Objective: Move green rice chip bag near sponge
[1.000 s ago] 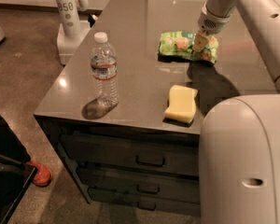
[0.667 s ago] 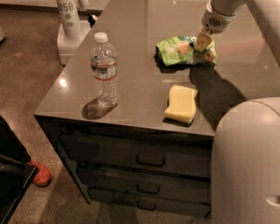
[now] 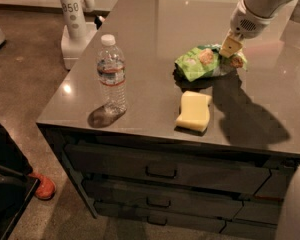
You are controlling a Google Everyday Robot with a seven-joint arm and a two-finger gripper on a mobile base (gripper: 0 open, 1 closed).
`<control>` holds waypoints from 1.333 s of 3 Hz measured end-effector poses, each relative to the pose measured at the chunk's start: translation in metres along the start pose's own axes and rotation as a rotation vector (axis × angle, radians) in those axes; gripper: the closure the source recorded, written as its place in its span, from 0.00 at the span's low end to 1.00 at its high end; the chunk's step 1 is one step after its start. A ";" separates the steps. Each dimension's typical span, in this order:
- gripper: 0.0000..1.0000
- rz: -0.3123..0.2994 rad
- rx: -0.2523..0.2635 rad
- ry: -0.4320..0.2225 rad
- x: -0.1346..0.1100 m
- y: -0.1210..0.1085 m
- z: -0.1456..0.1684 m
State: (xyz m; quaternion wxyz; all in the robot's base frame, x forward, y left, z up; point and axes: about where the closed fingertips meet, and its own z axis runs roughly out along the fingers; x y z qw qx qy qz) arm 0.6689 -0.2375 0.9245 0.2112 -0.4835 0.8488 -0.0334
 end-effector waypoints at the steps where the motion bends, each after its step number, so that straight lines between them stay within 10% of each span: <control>1: 1.00 0.018 -0.015 -0.004 0.011 0.017 -0.011; 4: 0.30 0.060 -0.082 0.009 0.027 0.045 -0.013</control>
Offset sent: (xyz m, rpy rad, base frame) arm -0.0670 -0.0020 -0.0012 0.0491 0.1069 -0.0281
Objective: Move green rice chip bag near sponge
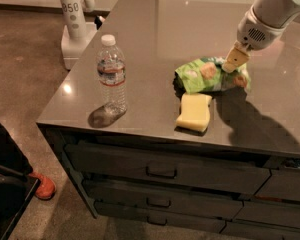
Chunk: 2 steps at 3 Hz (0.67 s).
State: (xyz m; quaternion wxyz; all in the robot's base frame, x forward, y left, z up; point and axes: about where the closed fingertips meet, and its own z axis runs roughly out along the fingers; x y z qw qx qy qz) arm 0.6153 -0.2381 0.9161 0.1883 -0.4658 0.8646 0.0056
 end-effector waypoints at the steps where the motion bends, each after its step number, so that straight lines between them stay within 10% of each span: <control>1: 0.02 -0.002 -0.002 0.000 -0.001 0.000 0.003; 2: 0.00 -0.002 -0.003 0.000 -0.001 0.000 0.004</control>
Offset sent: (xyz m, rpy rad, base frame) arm 0.0009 0.0009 -0.0014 0.0004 0.0007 0.0012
